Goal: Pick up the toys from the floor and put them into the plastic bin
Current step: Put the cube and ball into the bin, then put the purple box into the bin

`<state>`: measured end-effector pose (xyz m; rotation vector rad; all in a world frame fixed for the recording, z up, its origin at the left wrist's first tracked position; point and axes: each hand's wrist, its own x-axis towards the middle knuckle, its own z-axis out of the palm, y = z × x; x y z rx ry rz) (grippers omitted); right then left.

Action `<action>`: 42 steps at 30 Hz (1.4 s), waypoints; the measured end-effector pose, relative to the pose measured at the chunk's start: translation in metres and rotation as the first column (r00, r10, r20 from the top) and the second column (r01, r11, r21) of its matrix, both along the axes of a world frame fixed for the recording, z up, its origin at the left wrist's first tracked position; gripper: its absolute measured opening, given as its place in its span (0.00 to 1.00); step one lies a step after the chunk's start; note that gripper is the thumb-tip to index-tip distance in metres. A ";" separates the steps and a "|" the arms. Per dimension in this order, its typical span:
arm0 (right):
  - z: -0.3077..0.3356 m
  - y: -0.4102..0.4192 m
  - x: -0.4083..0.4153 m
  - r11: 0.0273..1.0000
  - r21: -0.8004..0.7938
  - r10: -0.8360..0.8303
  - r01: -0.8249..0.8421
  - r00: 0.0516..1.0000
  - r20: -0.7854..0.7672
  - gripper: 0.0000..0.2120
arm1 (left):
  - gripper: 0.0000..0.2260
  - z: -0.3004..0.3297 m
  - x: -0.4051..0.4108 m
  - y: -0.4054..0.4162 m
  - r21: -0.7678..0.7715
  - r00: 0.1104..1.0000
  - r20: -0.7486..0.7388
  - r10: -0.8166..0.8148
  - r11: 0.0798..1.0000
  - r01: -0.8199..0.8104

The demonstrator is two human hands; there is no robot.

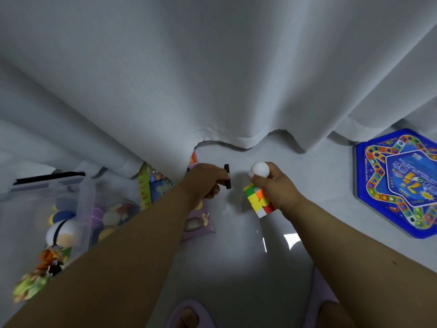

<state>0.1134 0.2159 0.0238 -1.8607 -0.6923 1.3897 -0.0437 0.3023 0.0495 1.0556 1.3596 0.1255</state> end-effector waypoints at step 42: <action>0.182 -0.016 -0.265 0.874 0.010 0.486 -0.487 0.873 0.028 0.17 | 0.08 0.185 -0.289 -0.090 0.503 0.801 -0.341 0.492 0.815 -0.287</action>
